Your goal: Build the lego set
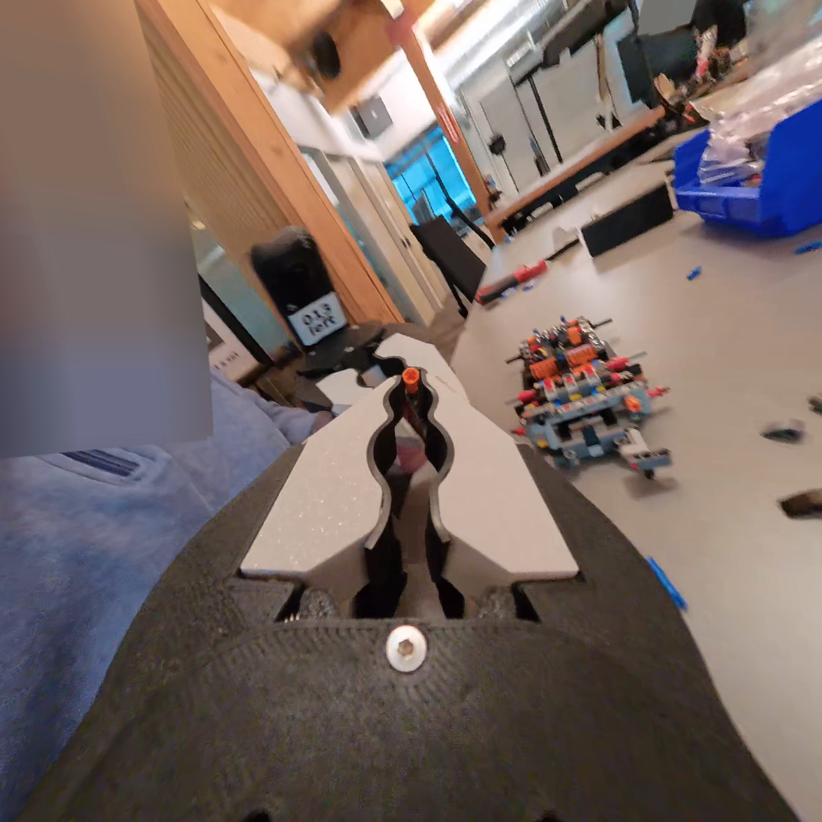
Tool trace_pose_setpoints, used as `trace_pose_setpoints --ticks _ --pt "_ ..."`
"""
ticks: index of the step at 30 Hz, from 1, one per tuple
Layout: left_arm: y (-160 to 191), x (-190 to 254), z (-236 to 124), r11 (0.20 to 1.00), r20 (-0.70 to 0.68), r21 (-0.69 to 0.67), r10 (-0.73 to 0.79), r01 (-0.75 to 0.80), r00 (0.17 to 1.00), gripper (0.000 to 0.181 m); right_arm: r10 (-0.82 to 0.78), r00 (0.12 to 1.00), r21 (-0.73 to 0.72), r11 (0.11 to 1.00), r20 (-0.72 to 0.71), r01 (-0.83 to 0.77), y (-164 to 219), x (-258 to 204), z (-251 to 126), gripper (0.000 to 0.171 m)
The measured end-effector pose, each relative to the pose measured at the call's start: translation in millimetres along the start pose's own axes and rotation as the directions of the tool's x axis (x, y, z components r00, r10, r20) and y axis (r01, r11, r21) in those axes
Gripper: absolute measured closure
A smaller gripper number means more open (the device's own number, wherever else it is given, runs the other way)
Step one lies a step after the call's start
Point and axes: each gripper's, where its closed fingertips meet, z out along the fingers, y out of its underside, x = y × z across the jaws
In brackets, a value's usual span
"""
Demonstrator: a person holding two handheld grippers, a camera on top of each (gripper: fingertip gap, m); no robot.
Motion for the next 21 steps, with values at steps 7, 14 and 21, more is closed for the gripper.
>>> trace_pose_setpoints --ticks 7,14,21 --pt "-17.7 9.1 -0.2 0.989 -0.129 0.100 -0.096 0.109 0.987 0.176 0.034 0.998 0.057 0.998 0.054 -0.037 -3.9 -5.8 7.7 0.167" --pt "-10.7 -23.9 0.2 0.920 0.197 -0.191 0.379 -0.343 0.904 0.176 -0.278 0.909 -0.157 0.958 -0.309 0.240 -8.8 13.9 0.8 0.140" --pt "-5.1 -35.2 9.5 0.760 0.249 -0.399 0.628 -0.513 0.737 0.176 -0.461 0.743 -0.396 0.874 -0.486 0.283 -3.9 27.6 0.4 0.139"
